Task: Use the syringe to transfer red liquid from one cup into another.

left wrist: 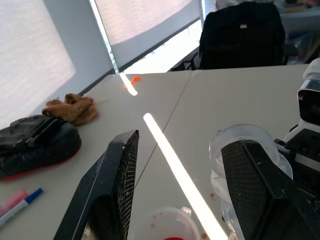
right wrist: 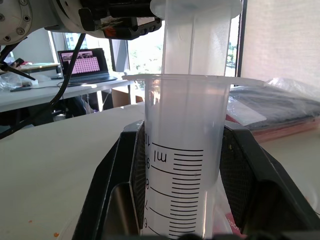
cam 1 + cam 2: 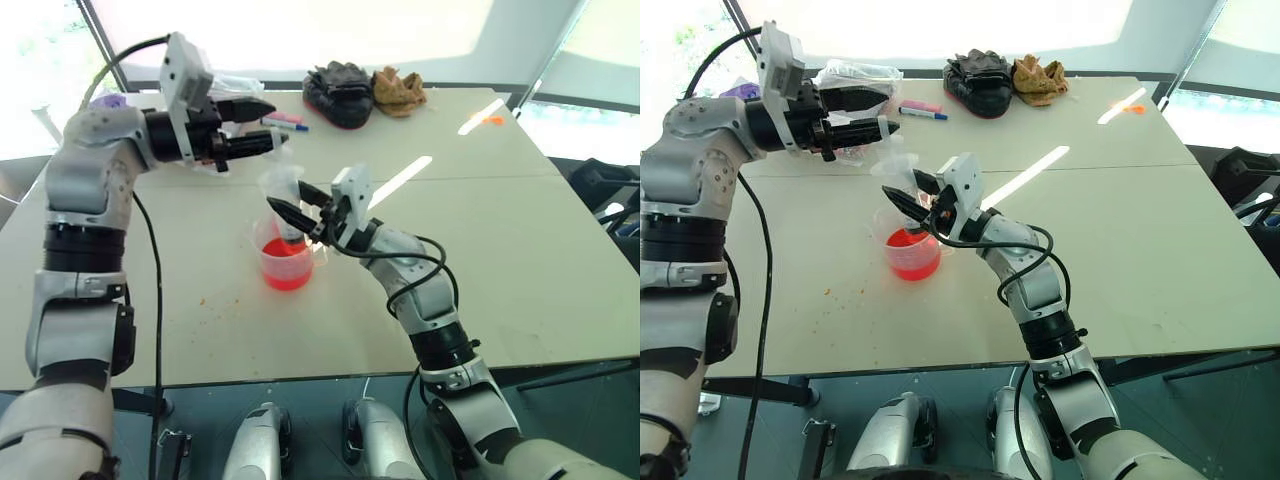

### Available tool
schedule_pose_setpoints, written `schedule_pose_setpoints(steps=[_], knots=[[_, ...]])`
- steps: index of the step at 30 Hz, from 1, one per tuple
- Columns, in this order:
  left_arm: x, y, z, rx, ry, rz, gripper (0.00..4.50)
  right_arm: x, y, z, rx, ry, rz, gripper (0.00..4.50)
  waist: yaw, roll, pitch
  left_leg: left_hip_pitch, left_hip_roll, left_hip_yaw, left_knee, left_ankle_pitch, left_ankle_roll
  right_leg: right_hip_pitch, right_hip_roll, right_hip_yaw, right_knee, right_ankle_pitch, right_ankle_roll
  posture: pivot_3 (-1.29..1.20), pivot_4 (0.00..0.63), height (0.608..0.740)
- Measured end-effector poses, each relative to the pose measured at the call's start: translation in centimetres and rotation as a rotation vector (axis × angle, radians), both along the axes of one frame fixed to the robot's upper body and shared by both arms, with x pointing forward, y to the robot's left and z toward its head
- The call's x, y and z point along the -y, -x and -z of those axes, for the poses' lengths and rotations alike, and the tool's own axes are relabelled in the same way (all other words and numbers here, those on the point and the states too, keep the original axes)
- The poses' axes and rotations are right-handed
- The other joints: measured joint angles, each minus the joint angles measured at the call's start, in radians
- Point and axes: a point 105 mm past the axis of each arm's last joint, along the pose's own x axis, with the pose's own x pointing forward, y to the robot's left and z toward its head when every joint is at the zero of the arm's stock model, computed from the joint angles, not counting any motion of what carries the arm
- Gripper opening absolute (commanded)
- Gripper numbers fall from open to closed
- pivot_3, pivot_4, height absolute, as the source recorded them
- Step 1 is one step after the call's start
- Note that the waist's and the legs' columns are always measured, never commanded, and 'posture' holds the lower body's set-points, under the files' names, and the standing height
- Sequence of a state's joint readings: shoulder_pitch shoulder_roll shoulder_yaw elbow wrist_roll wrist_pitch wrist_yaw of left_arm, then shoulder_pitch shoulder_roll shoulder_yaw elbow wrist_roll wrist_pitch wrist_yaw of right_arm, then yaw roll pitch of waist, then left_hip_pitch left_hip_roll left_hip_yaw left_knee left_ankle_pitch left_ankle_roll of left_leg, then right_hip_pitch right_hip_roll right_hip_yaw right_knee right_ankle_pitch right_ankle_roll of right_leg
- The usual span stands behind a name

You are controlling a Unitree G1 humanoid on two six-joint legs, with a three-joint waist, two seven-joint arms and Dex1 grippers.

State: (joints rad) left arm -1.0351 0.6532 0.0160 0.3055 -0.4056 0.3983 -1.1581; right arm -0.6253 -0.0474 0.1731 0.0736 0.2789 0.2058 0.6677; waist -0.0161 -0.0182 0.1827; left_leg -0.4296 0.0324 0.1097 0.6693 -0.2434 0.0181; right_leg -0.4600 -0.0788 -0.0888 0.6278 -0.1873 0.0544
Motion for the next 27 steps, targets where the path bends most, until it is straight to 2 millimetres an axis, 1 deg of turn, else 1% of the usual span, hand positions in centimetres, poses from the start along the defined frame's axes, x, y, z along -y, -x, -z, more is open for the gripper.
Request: schedule_pose_setpoints(steps=[7, 10, 12, 14, 16, 17, 18, 20, 21, 22, 24, 27], knots=[[-0.3, 0.1, -0.2, -0.003, 0.01, -0.002, 2.58, -0.1, 0.1, 0.0, -0.004, -0.002, -0.004, 1.53, -0.001, 0.0, 0.0, 0.0, 0.0, 0.0, 0.0, 0.0, 0.0, 0.0, 0.0, 0.0, 0.0, 0.0, 0.0, 0.0, 0.15, 0.74], [-1.3, 1.1, -0.3, -0.011, -0.046, -0.011, 2.58, -1.0, 0.5, 0.1, -0.036, -0.017, -0.045, 1.53, -0.008, 0.0, 0.0, 0.001, 0.0, 0.0, 0.0, 0.0, 0.0, -0.001, 0.0, 0.001, 0.001, 0.0, 0.0, 0.0, 0.15, 0.74], [-2.3, 1.8, 0.1, -0.032, -0.086, -0.027, 2.58, -1.5, 0.7, 0.3, -0.069, -0.014, -0.076, 1.53, -0.01, 0.0, 0.0, 0.001, 0.0, 0.0, -0.001, 0.0, 0.0, -0.001, 0.0, 0.001, 0.001, 0.0, 0.0, 0.0, 0.15, 0.74], [-3.1, 2.3, 0.2, -0.046, -0.094, -0.039, 2.58, -1.7, 0.6, 0.1, -0.098, -0.016, -0.09, 1.53, -0.006, 0.0, 0.0, 0.002, 0.0, 0.0, 0.0, 0.0, 0.0, 0.0, 0.0, 0.001, 0.001, 0.0, -0.001, 0.0, 0.15, 0.74], [-4.1, 2.7, -0.3, -0.039, -0.091, -0.066, 2.58, -1.6, 0.3, -0.9, -0.103, -0.029, -0.092, 1.53, -0.002, 0.0, 0.0, 0.001, 0.0, 0.0, 0.0, 0.0, 0.0, 0.0, 0.0, 0.001, 0.001, 0.0, -0.001, 0.0, 0.15, 0.74], [-4.7, 3.0, -0.9, -0.029, -0.084, -0.082, 2.58, -1.4, 0.0, -1.9, -0.097, -0.051, -0.087, 1.53, 0.0, 0.0, 0.0, 0.001, 0.0, 0.0, 0.0, 0.0, 0.0, 0.0, 0.0, 0.001, 0.001, 0.0, -0.001, 0.0, 0.15, 0.74], [-5.1, 3.2, -1.0, -0.03, -0.094, -0.097, 2.58, -1.1, -0.1, -3.2, -0.073, -0.078, -0.084, 1.53, 0.002, 0.0, 0.0, 0.001, 0.0, 0.0, 0.0, 0.0, 0.0, 0.0, 0.0, 0.001, 0.001, 0.0, -0.001, 0.0, 0.15, 0.74], [-5.8, 3.3, -0.1, -0.067, -0.108, -0.12, 2.58, -0.7, 0.2, -6.6, 0.016, -0.127, -0.09, 1.53, 0.002, 0.0, 0.001, 0.001, 0.0, 0.0, 0.0, 0.0, 0.0, 0.0, 0.0, 0.001, 0.001, 0.0, 0.0, 0.0, 0.15, 0.74], [-5.9, 3.2, 0.5, -0.09, -0.11, -0.125, 2.58, -0.6, 0.5, -7.9, 0.056, -0.147, -0.096, 1.53, 0.002, 0.0, 0.0, 0.001, 0.0, 0.0, 0.0, 0.0, 0.0, 0.0, 0.0, 0.001, 0.001, 0.0, 0.0, 0.0, 0.15, 0.74], [-6.2, 3.2, 1.1, -0.11, -0.115, -0.133, 2.58, -0.5, 0.8, -8.9, 0.084, -0.159, -0.104, 1.53, 0.001, 0.0, 0.0, 0.001, 0.0, 0.0, 0.0, 0.0, 0.0, 0.0, 0.0, 0.001, 0.001, -0.001, 0.0, 0.0, 0.15, 0.74], [-6.7, 3.3, 1.8, -0.145, -0.121, -0.155, 2.58, -0.4, 1.0, -9.2, 0.1, -0.162, -0.105, 1.53, -0.001, 0.0, 0.0, 0.002, 0.0, 0.0, 0.0, 0.0, 0.0, 0.0, 0.0, 0.001, 0.001, -0.001, 0.0, 0.0, 0.15, 0.74], [-7.9, 3.5, 1.9, -0.149, -0.092, -0.203, 2.58, 0.1, 0.7, -9.0, 0.097, -0.146, -0.087, 1.53, -0.002, 0.0, 0.0, 0.002, 0.0, 0.0, 0.0, 0.0, 0.0, 0.0, 0.0, 0.001, 0.001, -0.001, -0.001, 0.0, 0.15, 0.74]])
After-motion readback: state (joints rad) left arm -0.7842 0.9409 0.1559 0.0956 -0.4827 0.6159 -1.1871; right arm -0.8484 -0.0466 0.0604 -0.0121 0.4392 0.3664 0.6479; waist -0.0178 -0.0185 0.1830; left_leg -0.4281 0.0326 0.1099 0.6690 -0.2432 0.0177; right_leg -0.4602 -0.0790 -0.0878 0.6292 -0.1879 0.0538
